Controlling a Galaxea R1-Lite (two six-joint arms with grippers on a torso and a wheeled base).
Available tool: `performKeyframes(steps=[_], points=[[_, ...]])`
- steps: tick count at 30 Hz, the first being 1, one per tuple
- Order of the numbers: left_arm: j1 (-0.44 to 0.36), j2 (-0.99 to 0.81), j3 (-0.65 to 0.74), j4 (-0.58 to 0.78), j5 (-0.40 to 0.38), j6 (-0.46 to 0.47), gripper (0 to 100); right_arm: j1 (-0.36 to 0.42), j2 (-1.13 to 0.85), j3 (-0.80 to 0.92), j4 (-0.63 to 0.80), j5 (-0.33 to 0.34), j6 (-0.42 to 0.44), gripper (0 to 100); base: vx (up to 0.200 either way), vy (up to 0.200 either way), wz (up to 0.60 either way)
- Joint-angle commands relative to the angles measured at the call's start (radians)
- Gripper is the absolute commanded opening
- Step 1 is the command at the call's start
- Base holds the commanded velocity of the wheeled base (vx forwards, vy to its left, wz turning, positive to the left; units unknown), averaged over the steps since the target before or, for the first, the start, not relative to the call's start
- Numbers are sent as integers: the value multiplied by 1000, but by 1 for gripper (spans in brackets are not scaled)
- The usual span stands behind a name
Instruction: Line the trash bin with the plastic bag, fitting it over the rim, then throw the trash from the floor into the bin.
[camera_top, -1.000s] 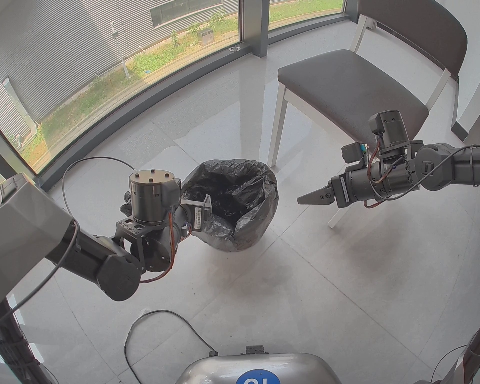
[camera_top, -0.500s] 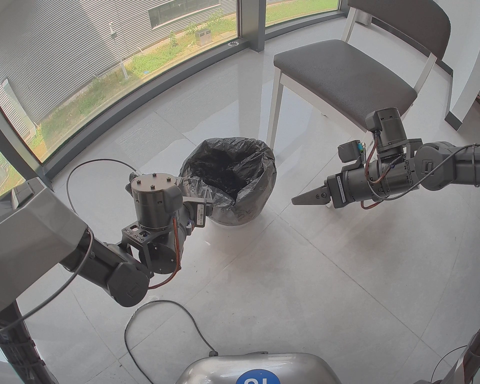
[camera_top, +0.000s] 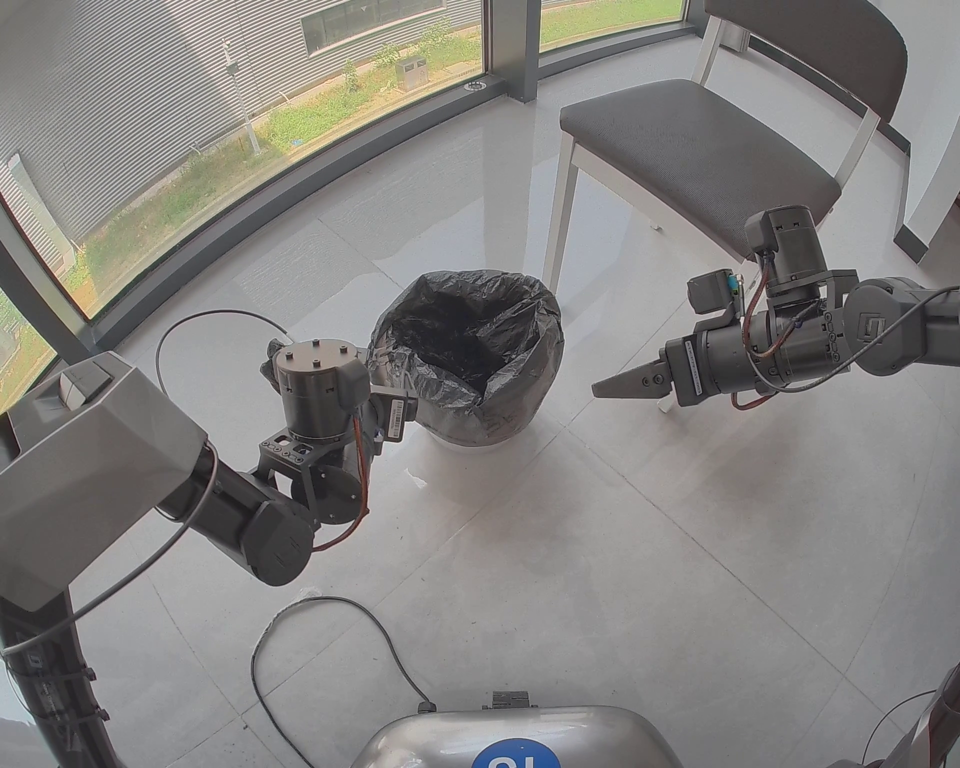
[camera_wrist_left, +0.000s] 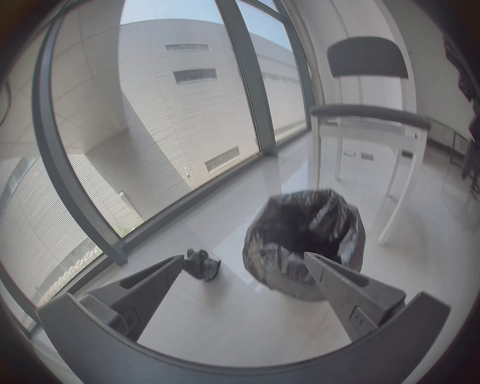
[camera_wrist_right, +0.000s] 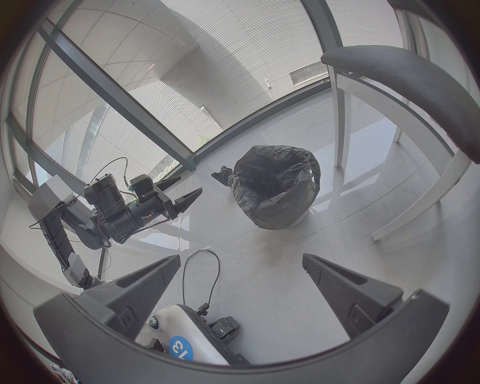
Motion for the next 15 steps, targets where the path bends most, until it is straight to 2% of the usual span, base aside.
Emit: performKeyframes(steps=[1,4,7,15], points=[[-33,61,-19,-236,2,27,100,3,-3,-6,-1,1,0,100,0,0,0],[-20,119,-50,-361,4,64,100,5,-3,-6,-1,2,0,100,0,0,0],[-13,130,-48,-430,-1,88,100,5,-4,-8,-1,2,0,100,200,0,0],[-16,121,-36,-422,1,88,100,8,-6,-11,-3,2,-2,100,200,0,0]])
